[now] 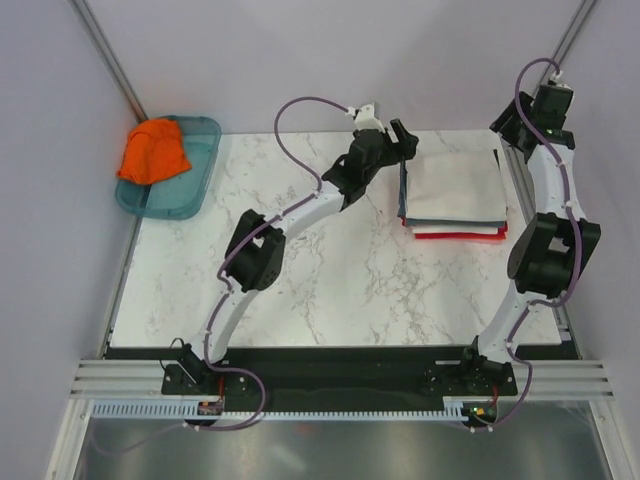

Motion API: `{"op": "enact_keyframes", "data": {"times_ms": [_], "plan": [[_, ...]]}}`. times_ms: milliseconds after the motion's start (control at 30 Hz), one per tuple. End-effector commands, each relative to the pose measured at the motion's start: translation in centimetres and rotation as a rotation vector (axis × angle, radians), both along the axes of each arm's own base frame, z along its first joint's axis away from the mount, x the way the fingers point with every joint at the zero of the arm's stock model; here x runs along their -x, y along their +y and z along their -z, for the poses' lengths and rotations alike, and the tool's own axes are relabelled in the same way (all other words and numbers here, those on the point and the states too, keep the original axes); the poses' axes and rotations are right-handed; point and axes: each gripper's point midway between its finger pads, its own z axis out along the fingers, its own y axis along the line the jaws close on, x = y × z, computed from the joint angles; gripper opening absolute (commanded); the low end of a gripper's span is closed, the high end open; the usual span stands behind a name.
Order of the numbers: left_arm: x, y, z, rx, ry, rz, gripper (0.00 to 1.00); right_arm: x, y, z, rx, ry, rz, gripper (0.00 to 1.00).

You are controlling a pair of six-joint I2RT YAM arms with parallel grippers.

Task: Fold and stack the t-shirts
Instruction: Neatly place the folded tshirt to the corner

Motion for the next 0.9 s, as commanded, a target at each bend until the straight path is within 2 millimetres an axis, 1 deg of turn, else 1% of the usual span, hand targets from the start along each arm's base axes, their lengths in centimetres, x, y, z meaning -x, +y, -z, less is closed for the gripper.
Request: {"op": "enact_keyframes", "data": {"times_ms": [0,33,67,100,133,167,200,233,267,300,333,367,400,433,467,500,533,567,600,633,667,700,733,767,800,833,867], "plan": [[2.3,4.7,-12.8,0.025,-0.199,-0.068,0.86,2.1,1.5,-7.0,0.002,-0.154,-0.037,0.67],[2.9,5.3,-13.3,0.017,-0.202,-0.063,0.87,2.3,2.4,-7.2,-0.027,-0.162,-0.080,0.66],[3.3,5.9,-13.3,0.009,-0.197,-0.052,0.87,2.7,3.3,-6.8,-0.058,-0.159,-0.114,0.65],[4.4,7.1,-13.6,0.004,-0.186,-0.043,0.87,2.7,4.1,-6.9,-0.095,-0.177,-0.139,0.62],[5.0,7.5,-13.6,0.005,-0.171,-0.018,0.88,2.9,5.7,-6.9,-0.144,-0.185,-0.210,0.58],[5.0,8.6,-11.4,-0.024,-0.126,-0.020,0.88,3.3,6.5,-5.9,-0.185,-0.175,-0.236,0.50],[6.0,9.9,-13.2,-0.002,-0.136,-0.016,0.88,3.2,7.3,-6.1,-0.209,-0.205,-0.269,0.47],[7.8,13.5,-12.3,-0.022,-0.097,-0.019,0.88,4.3,10.8,-5.4,-0.325,-0.230,-0.381,0.39],[7.8,13.5,-12.3,-0.021,-0.096,-0.019,0.88,4.6,11.1,-5.9,-0.344,-0.237,-0.391,0.39],[8.2,15.2,-9.9,-0.054,-0.054,-0.037,0.88,5.0,12.6,-4.7,-0.369,-0.212,-0.415,0.37],[8.6,16.3,-9.7,-0.060,-0.049,-0.046,0.88,5.2,13.6,-4.8,-0.375,-0.220,-0.440,0.36],[9.8,17.7,-11.1,-0.043,-0.061,-0.058,0.88,5.4,14.8,-4.6,-0.377,-0.215,-0.470,0.36],[10.1,19.3,-8.7,-0.072,-0.020,-0.078,0.88,5.7,17.4,-4.4,-0.379,-0.201,-0.520,0.34],[10.5,20.2,-8.2,-0.077,-0.010,-0.088,0.88,5.9,18.8,-4.0,-0.375,-0.178,-0.546,0.33],[11.6,21.4,-9.5,-0.057,-0.028,-0.099,0.88,6.0,20.1,-3.6,-0.363,-0.157,-0.570,0.32],[11.9,22.7,-7.6,-0.081,0.008,-0.116,0.88,5.7,22.3,-3.5,-0.298,-0.144,-0.603,0.31],[12.4,23.5,-7.6,-0.082,0.008,-0.124,0.88,6.3,23.7,-2.3,-0.280,-0.080,-0.614,0.31],[12.7,24.2,-7.3,-0.082,0.017,-0.135,0.88,6.3,24.5,-1.8,-0.249,-0.054,-0.615,0.30],[13.5,25.4,-7.0,-0.088,0.024,-0.148,0.88,6.4,26.5,-1.3,-0.208,-0.036,-0.657,0.28],[13.9,26.0,-6.8,-0.091,0.029,-0.154,0.88,6.6,26.9,-0.4,-0.183,0.000,-0.643,0.28],[14.2,26.5,-6.3,-0.098,0.039,-0.160,0.88,6.6,27.6,0.1,-0.165,0.016,-0.648,0.28],[14.9,27.6,-5.9,-0.104,0.050,-0.174,0.89,6.8,29.2,0.7,-0.139,0.035,-0.680,0.25],[15.2,28.1,-5.5,-0.110,0.059,-0.182,0.89,7.0,29.2,1.6,-0.104,0.073,-0.660,0.24],[15.5,28.6,-5.2,-0.114,0.065,-0.191,0.89,7.1,29.8,2.3,-0.075,0.096,-0.662,0.23],[15.9,29.6,-4.6,-0.116,0.076,-0.206,0.89,7.2,31.1,2.9,-0.040,0.119,-0.674,0.21],[16.2,30.1,-3.9,-0.124,0.093,-0.212,0.90,7.7,31.3,4.0,0.000,0.166,-0.678,0.20],[16.4,30.5,-3.5,-0.126,0.104,-0.218,0.90,7.2,31.1,4.9,0.058,0.194,-0.641,0.18]]}}
